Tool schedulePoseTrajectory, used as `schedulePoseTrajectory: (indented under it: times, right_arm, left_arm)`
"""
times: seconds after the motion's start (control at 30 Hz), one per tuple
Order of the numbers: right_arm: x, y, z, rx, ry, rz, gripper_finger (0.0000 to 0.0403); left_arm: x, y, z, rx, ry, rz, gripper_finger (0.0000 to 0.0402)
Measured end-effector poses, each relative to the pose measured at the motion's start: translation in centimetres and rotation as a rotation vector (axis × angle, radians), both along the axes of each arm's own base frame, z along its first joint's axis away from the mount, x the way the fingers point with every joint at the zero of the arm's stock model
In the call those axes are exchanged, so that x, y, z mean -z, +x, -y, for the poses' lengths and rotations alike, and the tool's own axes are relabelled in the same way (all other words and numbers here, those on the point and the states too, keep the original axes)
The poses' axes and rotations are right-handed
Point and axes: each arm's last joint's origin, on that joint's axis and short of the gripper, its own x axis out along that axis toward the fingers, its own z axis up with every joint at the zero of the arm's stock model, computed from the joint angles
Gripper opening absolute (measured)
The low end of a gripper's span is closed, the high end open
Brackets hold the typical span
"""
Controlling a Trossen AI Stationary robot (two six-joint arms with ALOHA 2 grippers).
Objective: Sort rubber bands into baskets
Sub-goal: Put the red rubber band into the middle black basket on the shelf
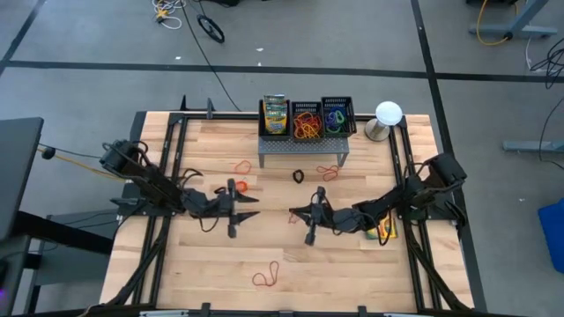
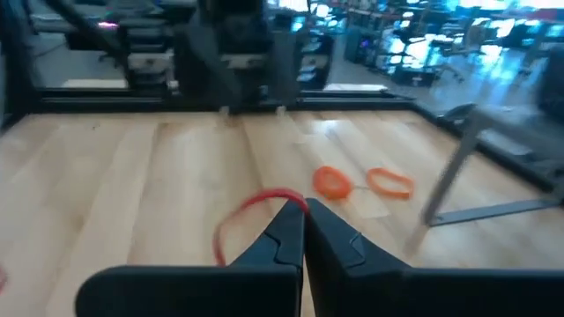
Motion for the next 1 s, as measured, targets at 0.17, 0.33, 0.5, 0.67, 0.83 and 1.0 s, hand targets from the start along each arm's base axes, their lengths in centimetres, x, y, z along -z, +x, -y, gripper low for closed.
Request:
schedulePoseTrajectory:
  times: [0.17, 0.33, 0.5, 0.67, 0.83, 1.0]
  right_arm:
    - [-2.9, -0.3, 1.1, 0.047, -0.021, 0.076, 0.0005]
    - [-7.9, -0.5, 3.5, 0.149, -0.078, 0.097, 0.0005]
    - [-14.0, -0.7, 6.5, 0.235, -0.124, 0.055, 0.0004]
    - [-19.0, -0.6, 10.3, 0.361, -0.164, 0.011, 0.0004]
    - [-20.8, -0.8, 14.3, 0.465, -0.182, -0.013, 0.0004]
    - [-20.5, -1.3, 18.7, 0.503, -0.139, -0.008, 0.0004]
  left_arm:
    - [0.7, -0.6, -0.9, -0.038, 0.0, -0.031, 0.0168]
    - [0.8, -0.5, -1.8, -0.109, 0.037, -0.043, 0.0156]
    - [0.8, -0.3, -2.7, -0.146, 0.036, -0.045, 0.0151]
    - [0.9, -0.2, -3.1, -0.163, 0.043, -0.05, 0.0151]
    - [0.9, -0.2, -3.1, -0.162, 0.05, -0.052, 0.0151]
    - [0.9, -0.2, -3.1, -0.162, 0.052, -0.052, 0.0151]
